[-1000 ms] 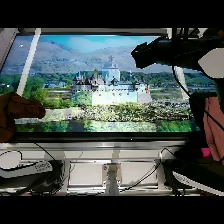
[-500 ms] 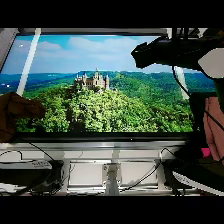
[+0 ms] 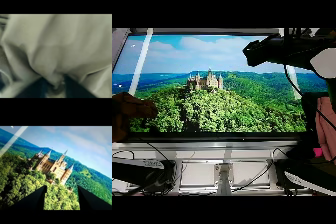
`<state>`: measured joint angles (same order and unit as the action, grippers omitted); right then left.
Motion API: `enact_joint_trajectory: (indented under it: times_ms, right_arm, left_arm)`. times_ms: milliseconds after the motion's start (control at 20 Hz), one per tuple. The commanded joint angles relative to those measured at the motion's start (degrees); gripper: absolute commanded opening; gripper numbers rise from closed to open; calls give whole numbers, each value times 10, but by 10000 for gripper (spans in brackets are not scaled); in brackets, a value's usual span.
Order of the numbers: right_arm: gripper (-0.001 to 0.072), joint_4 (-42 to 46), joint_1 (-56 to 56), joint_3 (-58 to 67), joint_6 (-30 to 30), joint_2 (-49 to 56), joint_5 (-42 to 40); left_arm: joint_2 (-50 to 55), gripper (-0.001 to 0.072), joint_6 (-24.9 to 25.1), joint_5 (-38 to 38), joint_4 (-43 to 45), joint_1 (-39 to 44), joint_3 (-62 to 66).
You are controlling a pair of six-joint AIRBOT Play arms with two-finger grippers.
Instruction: Fold the clothes and pants, and hang the long-sleeved shirts on hangers.
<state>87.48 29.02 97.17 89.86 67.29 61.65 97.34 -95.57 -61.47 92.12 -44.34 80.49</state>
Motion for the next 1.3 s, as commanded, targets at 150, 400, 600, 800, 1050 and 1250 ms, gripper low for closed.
enact_joint_trajectory:
  times_ms: [150,400,600,800,1050,1250]
  right_arm:
    - [425,0,1,0,0,0,-3]
    - [424,9,1,0,0,0,-4]
    - [424,41,-1,0,0,0,-3]
    - [424,44,-1,0,0,0,-3]
    - [425,44,-1,0,0,0,0]
    - [424,44,-1,0,0,0,2]
  left_arm:
    - [10,20,108,-3,-38,82,0]
    - [-4,20,168,-7,-123,201,0]
    - [-30,19,167,-4,-199,331,0]
    - [-32,20,161,38,-346,455,0]
    - [-32,20,146,101,-392,608,0]
    - [-32,720,149,107,-382,673,0]
